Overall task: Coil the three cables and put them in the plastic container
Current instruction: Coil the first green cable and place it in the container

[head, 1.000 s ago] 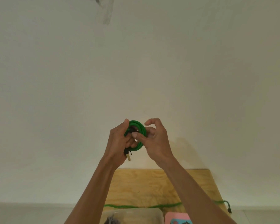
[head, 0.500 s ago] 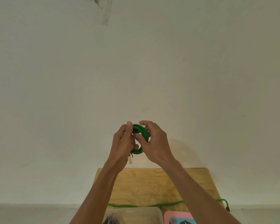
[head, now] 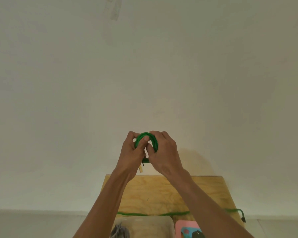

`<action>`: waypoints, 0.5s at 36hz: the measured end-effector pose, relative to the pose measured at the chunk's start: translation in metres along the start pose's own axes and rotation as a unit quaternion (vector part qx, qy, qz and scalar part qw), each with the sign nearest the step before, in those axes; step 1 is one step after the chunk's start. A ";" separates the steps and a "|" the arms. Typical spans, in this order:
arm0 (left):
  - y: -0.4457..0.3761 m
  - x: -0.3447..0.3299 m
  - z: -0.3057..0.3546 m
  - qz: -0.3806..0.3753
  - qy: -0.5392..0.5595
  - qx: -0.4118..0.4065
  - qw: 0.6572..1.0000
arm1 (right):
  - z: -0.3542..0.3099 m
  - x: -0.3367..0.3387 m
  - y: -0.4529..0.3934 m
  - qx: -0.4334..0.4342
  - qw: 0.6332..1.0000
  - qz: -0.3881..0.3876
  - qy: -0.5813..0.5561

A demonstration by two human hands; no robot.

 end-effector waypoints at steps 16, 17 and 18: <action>-0.007 0.002 -0.006 -0.035 -0.064 0.051 0.996 | 0.012 -0.015 0.006 -0.020 0.997 0.037 0.058; -0.008 0.003 -0.008 -0.033 -0.060 0.053 0.996 | 0.013 -0.014 0.006 -0.015 0.998 0.027 0.059; -0.008 0.003 -0.010 -0.030 -0.063 0.052 0.996 | 0.013 -0.013 0.007 -0.009 0.998 0.016 0.062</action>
Point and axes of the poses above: each hand's wrist, its own y-axis away from the middle knuckle, its own x-axis out of the back of the hand, z = x × y, the point moved 1 cm from there along -y, towards the middle knuckle, and after that the axes turned 10 degrees about y, right-handed, at the moved point
